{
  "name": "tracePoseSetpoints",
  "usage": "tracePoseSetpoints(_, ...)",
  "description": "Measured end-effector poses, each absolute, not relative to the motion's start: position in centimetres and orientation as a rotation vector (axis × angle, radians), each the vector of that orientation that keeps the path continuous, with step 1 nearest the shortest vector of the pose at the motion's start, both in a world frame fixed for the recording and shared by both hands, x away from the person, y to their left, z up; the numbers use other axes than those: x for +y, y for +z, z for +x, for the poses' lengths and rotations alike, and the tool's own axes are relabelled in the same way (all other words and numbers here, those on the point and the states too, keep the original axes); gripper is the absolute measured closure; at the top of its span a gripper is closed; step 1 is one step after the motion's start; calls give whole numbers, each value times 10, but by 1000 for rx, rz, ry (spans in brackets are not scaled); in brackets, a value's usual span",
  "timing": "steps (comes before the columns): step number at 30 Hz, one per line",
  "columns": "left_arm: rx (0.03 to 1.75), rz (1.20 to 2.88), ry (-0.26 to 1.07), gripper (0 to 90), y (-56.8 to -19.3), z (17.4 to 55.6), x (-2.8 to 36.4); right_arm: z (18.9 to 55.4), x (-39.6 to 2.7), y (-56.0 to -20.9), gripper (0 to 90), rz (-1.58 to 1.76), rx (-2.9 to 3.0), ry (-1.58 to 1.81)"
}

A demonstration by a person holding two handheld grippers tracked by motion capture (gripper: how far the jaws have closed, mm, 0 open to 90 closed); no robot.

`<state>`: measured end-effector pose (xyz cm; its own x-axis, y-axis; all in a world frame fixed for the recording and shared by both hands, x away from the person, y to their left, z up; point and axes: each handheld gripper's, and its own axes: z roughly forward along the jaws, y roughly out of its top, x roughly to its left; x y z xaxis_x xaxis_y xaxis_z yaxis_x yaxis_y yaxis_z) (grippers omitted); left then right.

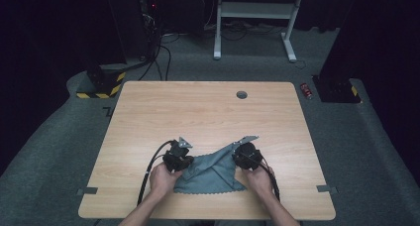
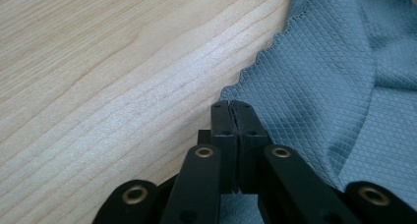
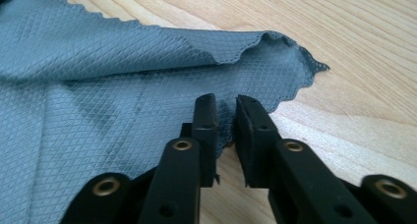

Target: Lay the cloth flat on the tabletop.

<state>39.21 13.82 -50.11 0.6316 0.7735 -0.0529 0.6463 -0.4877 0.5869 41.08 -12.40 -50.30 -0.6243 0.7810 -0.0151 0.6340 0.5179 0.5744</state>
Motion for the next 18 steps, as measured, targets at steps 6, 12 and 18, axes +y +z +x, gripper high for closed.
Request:
tracePoseSetpoints(6,1124,2232,293,896,-496,393,146,411,-122,-503,877,1158,2512,771)
tracePoseSetpoints(12,1142,2194,296,897,-491,395,156,411,-121,-502,887,1157,2508,763)
tracePoseSetpoints(18,1138,2158,329,898,-479,399,160,412,-124,-496,890,1160,2491,787)
